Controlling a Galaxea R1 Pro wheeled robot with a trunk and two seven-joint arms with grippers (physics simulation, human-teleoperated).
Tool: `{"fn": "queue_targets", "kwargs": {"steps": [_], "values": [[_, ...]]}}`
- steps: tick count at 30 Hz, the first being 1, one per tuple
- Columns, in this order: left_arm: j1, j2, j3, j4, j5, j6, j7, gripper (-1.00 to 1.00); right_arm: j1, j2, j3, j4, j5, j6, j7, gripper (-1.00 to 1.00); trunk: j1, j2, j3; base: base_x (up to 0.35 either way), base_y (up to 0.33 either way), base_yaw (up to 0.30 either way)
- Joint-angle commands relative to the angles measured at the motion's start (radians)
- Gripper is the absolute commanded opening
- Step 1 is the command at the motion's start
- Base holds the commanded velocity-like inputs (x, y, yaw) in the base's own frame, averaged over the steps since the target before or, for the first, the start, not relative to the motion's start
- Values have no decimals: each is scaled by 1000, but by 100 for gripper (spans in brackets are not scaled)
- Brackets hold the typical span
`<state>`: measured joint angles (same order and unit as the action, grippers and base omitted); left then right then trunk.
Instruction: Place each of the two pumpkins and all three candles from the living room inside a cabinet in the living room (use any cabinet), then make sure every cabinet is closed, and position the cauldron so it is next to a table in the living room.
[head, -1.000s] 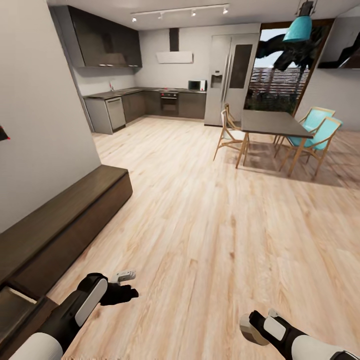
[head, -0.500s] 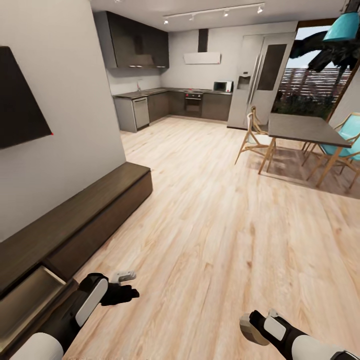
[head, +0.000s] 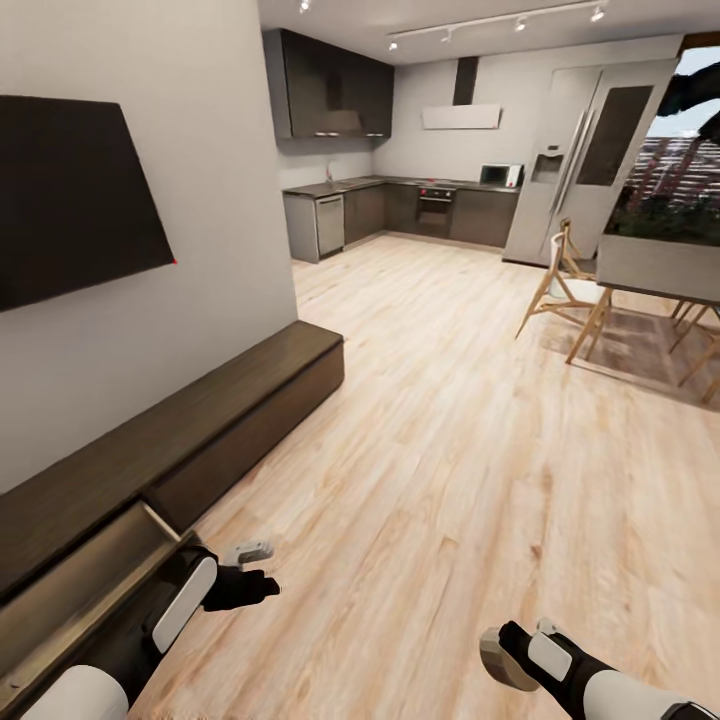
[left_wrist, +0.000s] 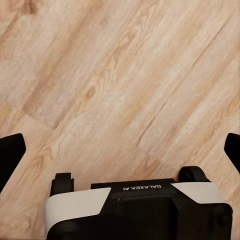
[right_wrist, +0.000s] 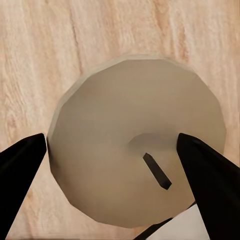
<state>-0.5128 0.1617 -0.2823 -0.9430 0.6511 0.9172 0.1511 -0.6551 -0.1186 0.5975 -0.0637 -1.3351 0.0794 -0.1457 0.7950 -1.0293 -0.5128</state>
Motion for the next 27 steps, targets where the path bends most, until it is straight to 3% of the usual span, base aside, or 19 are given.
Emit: {"fn": "queue_targets", "kwargs": {"steps": [1, 27], "values": [[-1, 1, -4, -1, 10, 2, 10, 100, 0, -1, 8, -4, -4, 5, -8, -100, 0, -1, -1, 0, 0, 291], [-1, 1, -5, 0, 9, 2, 10, 100, 0, -1, 8, -4, -4, 5, -8, -100, 0, -1, -1, 73, 0, 291]]}}
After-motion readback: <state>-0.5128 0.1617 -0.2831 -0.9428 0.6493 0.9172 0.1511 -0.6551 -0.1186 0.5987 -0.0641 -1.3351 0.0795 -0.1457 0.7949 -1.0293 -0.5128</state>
